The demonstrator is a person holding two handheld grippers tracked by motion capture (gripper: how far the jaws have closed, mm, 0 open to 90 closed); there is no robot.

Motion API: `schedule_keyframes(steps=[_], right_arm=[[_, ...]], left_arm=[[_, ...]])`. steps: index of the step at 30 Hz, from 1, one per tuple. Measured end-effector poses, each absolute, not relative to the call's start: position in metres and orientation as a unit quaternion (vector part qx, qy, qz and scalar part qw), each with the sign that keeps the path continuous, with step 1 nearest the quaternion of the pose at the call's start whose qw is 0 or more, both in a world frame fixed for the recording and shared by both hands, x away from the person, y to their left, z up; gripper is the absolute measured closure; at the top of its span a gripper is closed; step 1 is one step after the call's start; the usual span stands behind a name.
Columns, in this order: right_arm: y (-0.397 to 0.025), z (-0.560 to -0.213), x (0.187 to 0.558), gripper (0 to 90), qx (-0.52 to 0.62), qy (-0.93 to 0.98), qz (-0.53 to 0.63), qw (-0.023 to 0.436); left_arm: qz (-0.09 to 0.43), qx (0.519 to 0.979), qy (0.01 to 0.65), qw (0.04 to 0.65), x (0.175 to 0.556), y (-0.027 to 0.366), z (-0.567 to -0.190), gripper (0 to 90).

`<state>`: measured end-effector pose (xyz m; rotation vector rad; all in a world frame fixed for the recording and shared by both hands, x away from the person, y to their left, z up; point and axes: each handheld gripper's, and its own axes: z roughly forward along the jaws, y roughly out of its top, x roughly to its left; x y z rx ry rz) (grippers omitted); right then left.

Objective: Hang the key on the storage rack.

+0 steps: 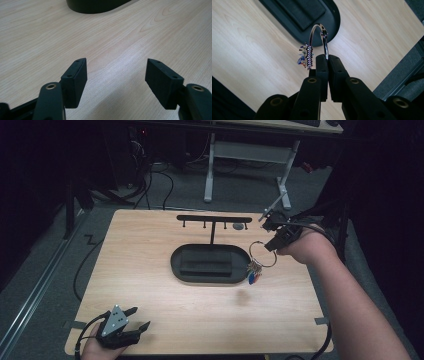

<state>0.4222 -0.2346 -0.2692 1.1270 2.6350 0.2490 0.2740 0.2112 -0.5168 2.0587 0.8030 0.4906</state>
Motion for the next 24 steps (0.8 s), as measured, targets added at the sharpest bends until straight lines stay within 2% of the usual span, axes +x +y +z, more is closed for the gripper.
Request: schedule_keyframes(steps=[24], right_arm=[[-0.212, -0.289, 0.5, 87.6, 0.396, 0.902, 0.089, 0.147]], left_arm=[[0.192, 0.827, 0.324, 0.418, 0.271, 0.216, -0.519, 33.5]])
